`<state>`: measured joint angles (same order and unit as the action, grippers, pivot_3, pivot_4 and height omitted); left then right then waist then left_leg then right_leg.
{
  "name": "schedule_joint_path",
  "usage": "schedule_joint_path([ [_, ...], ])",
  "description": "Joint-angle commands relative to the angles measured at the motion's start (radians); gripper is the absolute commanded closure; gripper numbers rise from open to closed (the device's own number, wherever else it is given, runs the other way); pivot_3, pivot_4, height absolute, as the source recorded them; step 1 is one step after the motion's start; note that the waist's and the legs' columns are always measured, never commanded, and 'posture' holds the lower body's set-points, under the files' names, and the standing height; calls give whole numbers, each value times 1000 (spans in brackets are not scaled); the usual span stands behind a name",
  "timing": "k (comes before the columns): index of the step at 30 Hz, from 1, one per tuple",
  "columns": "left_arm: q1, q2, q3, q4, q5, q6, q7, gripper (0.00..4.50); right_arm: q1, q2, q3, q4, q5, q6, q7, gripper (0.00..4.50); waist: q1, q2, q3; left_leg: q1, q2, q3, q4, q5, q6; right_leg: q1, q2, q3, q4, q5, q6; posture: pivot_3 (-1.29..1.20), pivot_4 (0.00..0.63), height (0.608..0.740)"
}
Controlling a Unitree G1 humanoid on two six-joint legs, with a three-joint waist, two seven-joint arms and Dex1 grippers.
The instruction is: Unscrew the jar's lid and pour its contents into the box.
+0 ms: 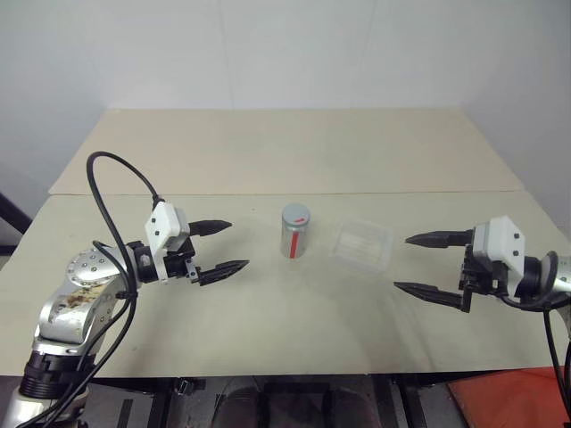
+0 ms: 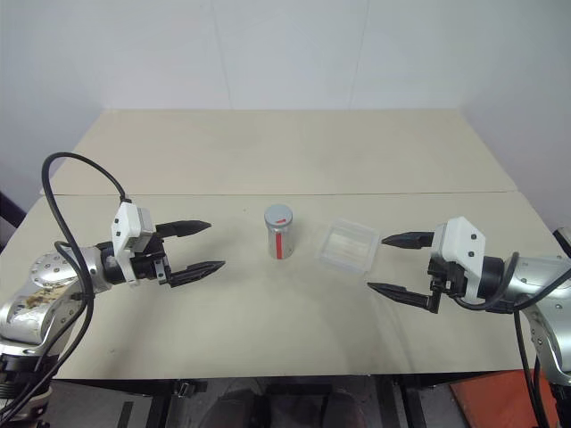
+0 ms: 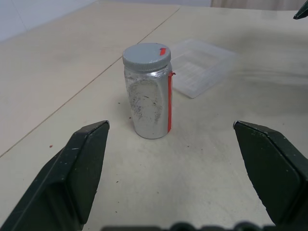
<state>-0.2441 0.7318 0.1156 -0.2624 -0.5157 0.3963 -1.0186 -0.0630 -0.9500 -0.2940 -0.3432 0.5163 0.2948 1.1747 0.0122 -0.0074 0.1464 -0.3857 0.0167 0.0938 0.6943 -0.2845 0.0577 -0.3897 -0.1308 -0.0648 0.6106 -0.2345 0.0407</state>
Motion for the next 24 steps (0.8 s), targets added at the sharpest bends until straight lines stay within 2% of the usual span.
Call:
schedule_joint_path([
  [1, -1, -15, 23, -31, -34, 2, 13, 0, 6, -18, -48, -29, 23, -11, 11, 36, 0, 0, 0, 0, 0, 0, 0, 0, 0, 0, 0, 0, 0, 0, 0, 0, 150, 740],
  [6, 2, -31, 7, -38, -41, 12, 20, 0, 18, -16, -61, -47, 23, 10, -21, 36, 1, 0, 0, 0, 0, 0, 0, 0, 0, 0, 0, 0, 0, 0, 0, 0, 150, 740],
  [13, -45, -88, -60, -38, 3, 11, 72, 0, -20, -5, -4, -41, -20, 32, -90, 36, 1, 0, 0, 0, 0, 0, 1, 0, 0, 1, 0, 0, 0, 0, 0, 0, 150, 740],
  [17, -10, -180, -152, -100, 96, 34, 224, 0, -57, 6, 31, -20, -65, 30, -140, 36, 1, 0, 0, 0, -1, 0, 0, 0, 0, 1, 0, 0, 0, 0, 0, 0, 150, 740],
  [24, -3, -342, -237, -125, 229, 94, 481, 0, -85, 18, 62, -17, -84, 35, -170, 36, 2, 0, 0, 0, -1, -1, 1, 0, 0, 1, 0, 0, 0, 0, 0, 0, 150, 740],
])
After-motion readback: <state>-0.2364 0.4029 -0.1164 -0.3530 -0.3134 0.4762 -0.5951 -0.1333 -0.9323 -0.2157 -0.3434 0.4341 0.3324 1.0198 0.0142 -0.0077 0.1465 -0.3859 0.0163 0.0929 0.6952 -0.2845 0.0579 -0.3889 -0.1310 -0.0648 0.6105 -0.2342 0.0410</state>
